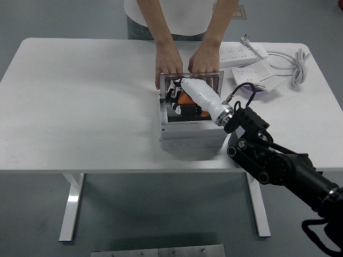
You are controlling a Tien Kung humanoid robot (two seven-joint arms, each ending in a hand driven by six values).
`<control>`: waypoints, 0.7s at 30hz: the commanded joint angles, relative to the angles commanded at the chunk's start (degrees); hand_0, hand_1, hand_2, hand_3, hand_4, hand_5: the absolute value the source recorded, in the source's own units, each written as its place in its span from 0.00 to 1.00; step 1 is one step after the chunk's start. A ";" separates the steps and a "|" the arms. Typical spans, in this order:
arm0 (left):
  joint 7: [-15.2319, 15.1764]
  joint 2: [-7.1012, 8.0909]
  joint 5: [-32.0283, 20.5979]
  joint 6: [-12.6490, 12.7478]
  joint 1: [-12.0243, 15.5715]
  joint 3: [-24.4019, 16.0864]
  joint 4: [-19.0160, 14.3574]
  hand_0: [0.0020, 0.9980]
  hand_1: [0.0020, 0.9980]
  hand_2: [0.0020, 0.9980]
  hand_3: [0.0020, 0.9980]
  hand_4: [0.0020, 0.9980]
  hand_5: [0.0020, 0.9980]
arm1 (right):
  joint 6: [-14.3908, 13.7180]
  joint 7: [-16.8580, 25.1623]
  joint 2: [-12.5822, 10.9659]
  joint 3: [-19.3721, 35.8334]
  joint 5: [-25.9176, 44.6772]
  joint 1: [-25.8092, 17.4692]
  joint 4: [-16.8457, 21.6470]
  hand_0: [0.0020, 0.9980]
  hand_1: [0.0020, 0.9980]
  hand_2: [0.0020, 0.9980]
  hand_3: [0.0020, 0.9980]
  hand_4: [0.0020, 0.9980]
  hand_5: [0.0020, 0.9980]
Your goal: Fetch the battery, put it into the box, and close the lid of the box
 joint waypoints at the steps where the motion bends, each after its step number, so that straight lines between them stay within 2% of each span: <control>1: -0.05 0.00 -0.04 0.00 0.00 0.06 0.01 0.63 0.70 0.57 0.54 0.50 0.00 | 0.00 0.11 0.01 0.04 0.14 -0.03 -0.05 0.18 0.24 0.26 0.30 0.10 0.00; 11: -0.12 0.02 0.20 -0.13 -0.36 0.04 0.02 0.63 0.70 0.57 0.54 0.50 0.00 | 0.43 0.98 0.12 0.67 0.87 -0.22 -0.28 0.19 0.24 0.27 0.30 0.10 0.00; 12: -0.09 0.01 0.26 -0.15 -0.39 0.00 0.01 0.63 0.70 0.57 0.54 0.50 0.00 | 0.49 1.03 0.12 0.71 0.86 -0.22 -0.30 0.22 0.26 0.29 0.31 0.15 0.00; 17: -0.06 0.01 0.35 -0.16 -0.54 -0.06 0.01 0.63 0.70 0.57 0.54 0.50 0.00 | 0.64 1.45 0.17 0.83 1.17 -0.25 -0.43 0.22 0.26 0.29 0.31 0.15 0.00; 18: -0.05 0.01 0.37 -0.16 -0.56 -0.09 0.00 0.63 0.70 0.57 0.54 0.50 0.00 | 0.63 1.54 0.17 0.84 1.29 -0.28 -0.45 0.27 0.33 0.38 0.39 0.38 0.00; 21: 0.01 0.02 0.46 -0.15 -0.58 -0.18 0.00 0.63 0.70 0.57 0.54 0.50 0.00 | 0.61 1.72 0.18 0.85 1.55 -0.37 -0.50 0.27 0.33 0.38 0.39 0.38 0.00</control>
